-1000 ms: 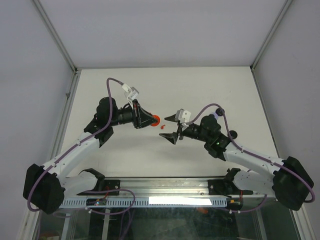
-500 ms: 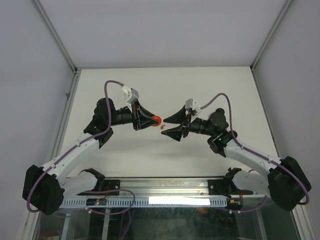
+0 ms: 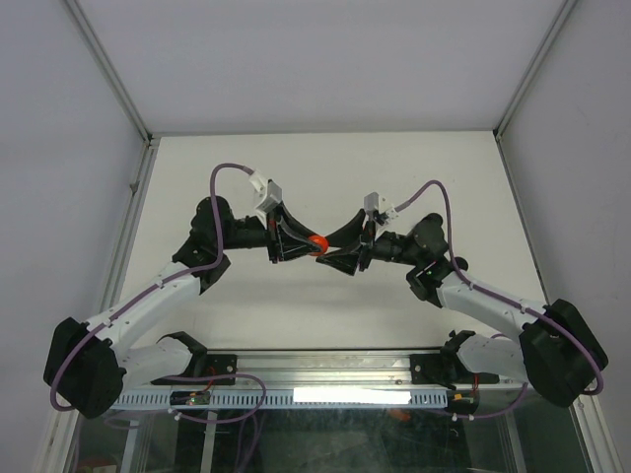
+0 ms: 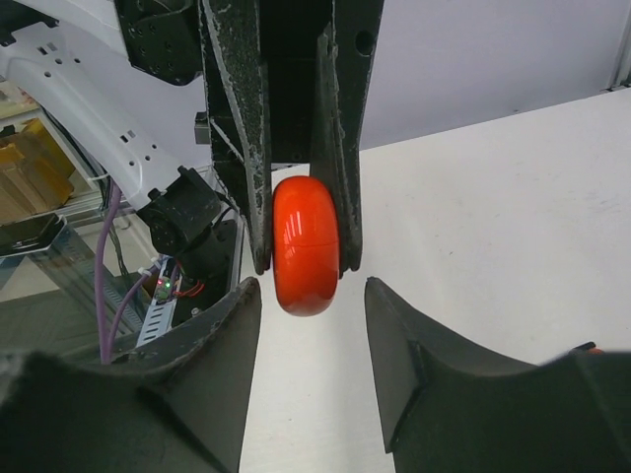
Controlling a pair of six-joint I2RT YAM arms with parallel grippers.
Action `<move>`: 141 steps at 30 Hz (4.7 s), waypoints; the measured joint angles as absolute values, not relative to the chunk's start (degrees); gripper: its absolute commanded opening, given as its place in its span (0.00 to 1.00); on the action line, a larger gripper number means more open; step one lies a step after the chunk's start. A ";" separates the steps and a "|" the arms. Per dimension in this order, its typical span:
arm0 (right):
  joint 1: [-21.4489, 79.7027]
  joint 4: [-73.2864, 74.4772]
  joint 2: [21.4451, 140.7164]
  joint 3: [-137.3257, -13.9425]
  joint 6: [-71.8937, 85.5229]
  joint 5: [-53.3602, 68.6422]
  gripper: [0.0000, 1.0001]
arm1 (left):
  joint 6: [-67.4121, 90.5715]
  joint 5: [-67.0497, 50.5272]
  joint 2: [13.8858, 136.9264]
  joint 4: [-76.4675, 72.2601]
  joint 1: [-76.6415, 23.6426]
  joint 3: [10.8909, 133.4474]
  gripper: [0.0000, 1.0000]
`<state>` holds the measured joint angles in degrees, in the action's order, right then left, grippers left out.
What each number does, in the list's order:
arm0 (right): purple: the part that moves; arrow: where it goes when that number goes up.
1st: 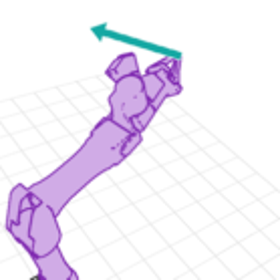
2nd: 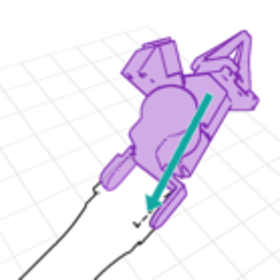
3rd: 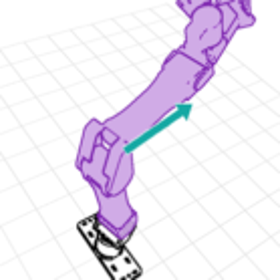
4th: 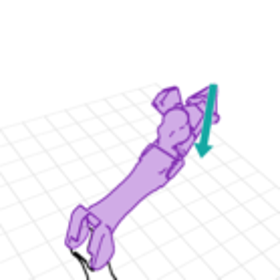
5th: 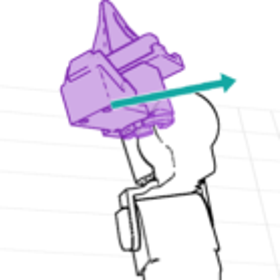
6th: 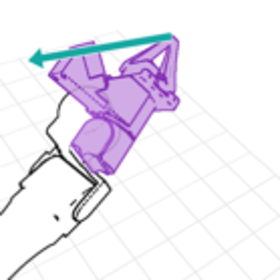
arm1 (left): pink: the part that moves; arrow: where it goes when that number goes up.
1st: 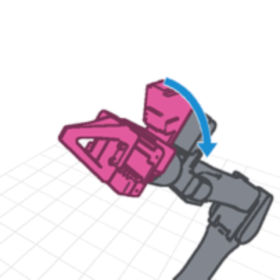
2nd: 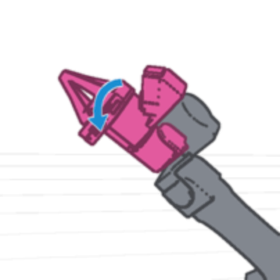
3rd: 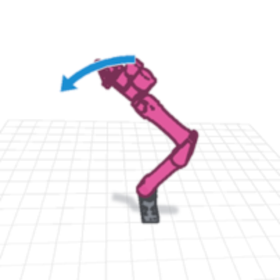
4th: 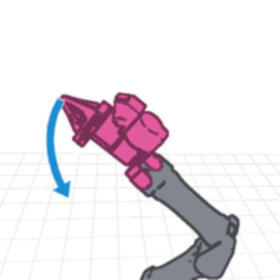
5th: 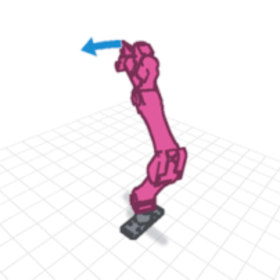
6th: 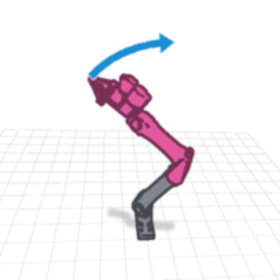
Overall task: Insert the wireless bluetooth earbuds into the charging case
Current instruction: Pick up the charging case at the center of the board, then open the charging case, then pick up the earbud from the center of the board.
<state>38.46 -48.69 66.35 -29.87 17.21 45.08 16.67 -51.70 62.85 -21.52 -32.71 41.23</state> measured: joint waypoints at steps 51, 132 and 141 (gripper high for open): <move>38.48 -61.91 67.20 -26.17 25.47 46.83 0.03 | 20.16 -45.36 58.43 -24.10 -35.92 38.81 0.03; 39.27 -52.40 60.25 -16.08 8.40 31.86 0.00 | 20.14 -29.56 62.00 -6.02 -33.26 42.39 0.67; 39.27 -55.37 58.59 -9.61 5.98 17.65 0.00 | 23.59 -18.35 71.79 -1.69 -34.24 42.76 0.65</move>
<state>39.27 -55.37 58.59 -9.61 5.98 17.65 23.59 -18.35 71.79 -1.69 -34.24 42.76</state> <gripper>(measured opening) 0.256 0.659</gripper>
